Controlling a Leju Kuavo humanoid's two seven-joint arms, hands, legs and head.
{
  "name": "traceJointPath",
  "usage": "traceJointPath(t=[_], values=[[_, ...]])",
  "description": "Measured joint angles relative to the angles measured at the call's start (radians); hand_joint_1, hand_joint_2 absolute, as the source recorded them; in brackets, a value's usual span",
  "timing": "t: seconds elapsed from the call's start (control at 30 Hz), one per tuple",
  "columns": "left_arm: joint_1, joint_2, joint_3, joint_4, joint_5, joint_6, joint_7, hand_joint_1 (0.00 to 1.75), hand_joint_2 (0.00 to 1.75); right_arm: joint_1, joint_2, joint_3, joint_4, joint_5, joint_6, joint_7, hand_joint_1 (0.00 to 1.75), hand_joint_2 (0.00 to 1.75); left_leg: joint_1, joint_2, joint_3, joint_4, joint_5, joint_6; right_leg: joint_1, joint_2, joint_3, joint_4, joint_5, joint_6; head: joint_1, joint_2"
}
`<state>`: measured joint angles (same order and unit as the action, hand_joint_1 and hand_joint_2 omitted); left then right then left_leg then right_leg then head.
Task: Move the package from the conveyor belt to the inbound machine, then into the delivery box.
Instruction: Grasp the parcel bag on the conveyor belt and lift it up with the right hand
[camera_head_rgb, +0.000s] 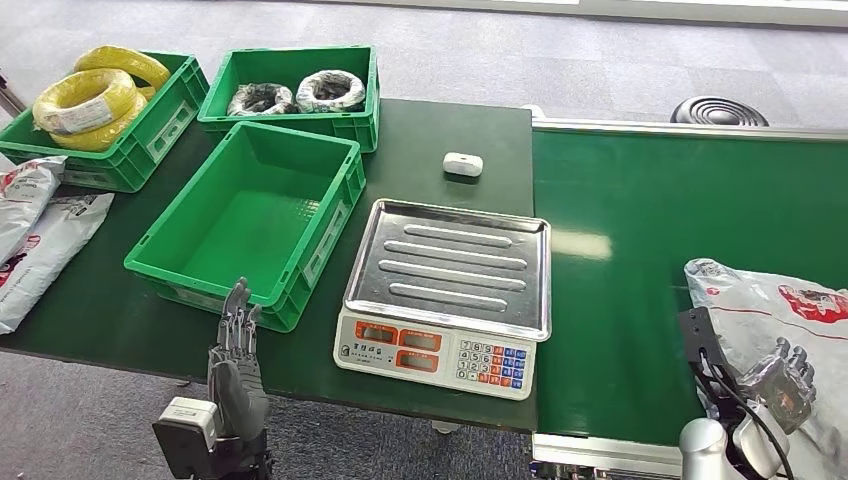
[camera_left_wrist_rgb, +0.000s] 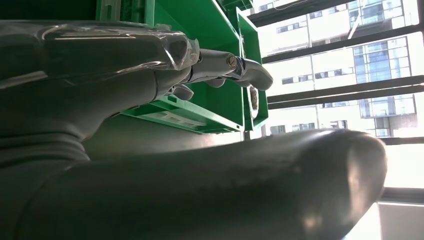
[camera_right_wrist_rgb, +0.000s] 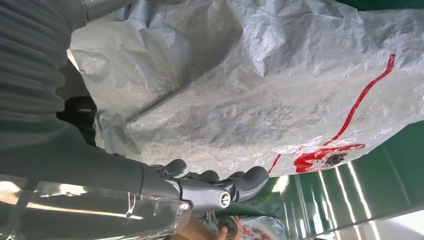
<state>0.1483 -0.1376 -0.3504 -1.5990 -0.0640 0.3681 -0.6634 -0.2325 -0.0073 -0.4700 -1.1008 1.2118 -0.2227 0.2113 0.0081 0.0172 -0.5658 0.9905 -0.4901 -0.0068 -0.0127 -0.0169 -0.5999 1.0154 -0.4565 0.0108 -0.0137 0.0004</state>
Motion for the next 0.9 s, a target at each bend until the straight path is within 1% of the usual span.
traceJointPath(t=[0.13,0.27,0.33,0.47,0.53,0.6,0.63,0.73,0.77,0.9], values=[[0.005,0.002,0.003,-0.006,-0.001,0.0,0.004,0.0,0.0,-0.005,0.0,-0.001,0.015,-0.013,0.001,-0.002,0.0,1.75,0.0,0.0,0.0,0.0,0.0,0.0,0.0,0.0,0.0,0.0,0.0,0.0,0.0,0.0],[0.009,0.002,0.005,-0.011,-0.008,-0.009,0.013,0.0,0.0,-0.037,-0.018,-0.025,0.074,-0.081,-0.007,-0.019,0.0,1.75,0.0,0.0,0.0,0.0,0.0,0.0,0.0,0.0,0.0,0.0,0.0,0.0,0.0,0.0],[0.011,0.003,0.006,-0.012,-0.009,-0.011,0.012,0.0,0.0,-0.063,-0.044,-0.044,0.132,-0.118,0.026,-0.054,0.0,1.75,0.0,0.0,0.0,0.0,0.0,0.0,0.0,0.0,0.0,0.0,0.0,0.0,0.0,0.0],[0.009,0.008,0.015,-0.012,-0.001,-0.009,-0.001,0.0,0.0,-0.127,-0.099,-0.057,0.274,-0.175,0.142,-0.174,0.0,1.75,0.0,0.001,0.0,0.0,0.0,0.0,0.0,0.0,0.0,0.0,0.0,0.0,0.0,0.0],[0.009,0.01,0.019,-0.012,0.001,-0.008,-0.004,0.0,0.0,-0.158,-0.118,-0.057,0.338,-0.186,0.167,-0.2,0.0,1.75,0.0,0.001,0.001,0.0,0.0,0.0,0.0,0.0,0.0,0.0,0.0,0.0,0.0,0.0],[0.009,0.011,0.022,-0.012,0.001,-0.005,-0.005,0.0,0.0,-0.185,-0.13,-0.057,0.39,-0.196,0.168,-0.212,0.0,1.75,0.0,0.0,0.001,0.0,0.0,0.0,0.0,0.0,0.001,0.0,0.0,0.0,0.0,0.0],[0.009,0.011,0.024,-0.012,0.001,-0.003,-0.005,0.0,0.0,-0.195,-0.134,-0.057,0.408,-0.2,0.167,-0.215,0.2,1.75,0.0,0.001,0.001,0.0,0.0,0.0,0.0,0.0,0.001,0.0,0.0,0.0,0.0,0.0],[0.009,0.011,0.031,-0.012,0.0,0.001,-0.003,0.0,0.0,-0.216,-0.14,-0.057,0.446,-0.219,0.165,-0.225,1.48,1.75,0.0,0.001,0.001,0.0,0.0,0.0,0.0,0.0,0.001,0.0,0.0,0.0,0.0,0.0],[0.009,0.011,0.033,-0.012,0.0,0.001,-0.002,0.0,0.0,-0.223,-0.141,-0.057,0.454,-0.226,0.165,-0.229,1.72,1.75,0.0,0.001,0.001,0.0,0.0,0.0,0.0,0.0,0.001,0.0,0.0,0.0,0.0,0.0],[0.008,0.009,0.041,-0.015,-0.004,0.001,0.002,0.0,0.0,-0.248,-0.146,-0.057,0.476,-0.235,0.164,-0.238,1.75,1.75,0.0,0.001,0.001,0.0,0.0,0.0,0.0,0.0,0.001,0.0,0.0,0.0,0.0,0.0]])
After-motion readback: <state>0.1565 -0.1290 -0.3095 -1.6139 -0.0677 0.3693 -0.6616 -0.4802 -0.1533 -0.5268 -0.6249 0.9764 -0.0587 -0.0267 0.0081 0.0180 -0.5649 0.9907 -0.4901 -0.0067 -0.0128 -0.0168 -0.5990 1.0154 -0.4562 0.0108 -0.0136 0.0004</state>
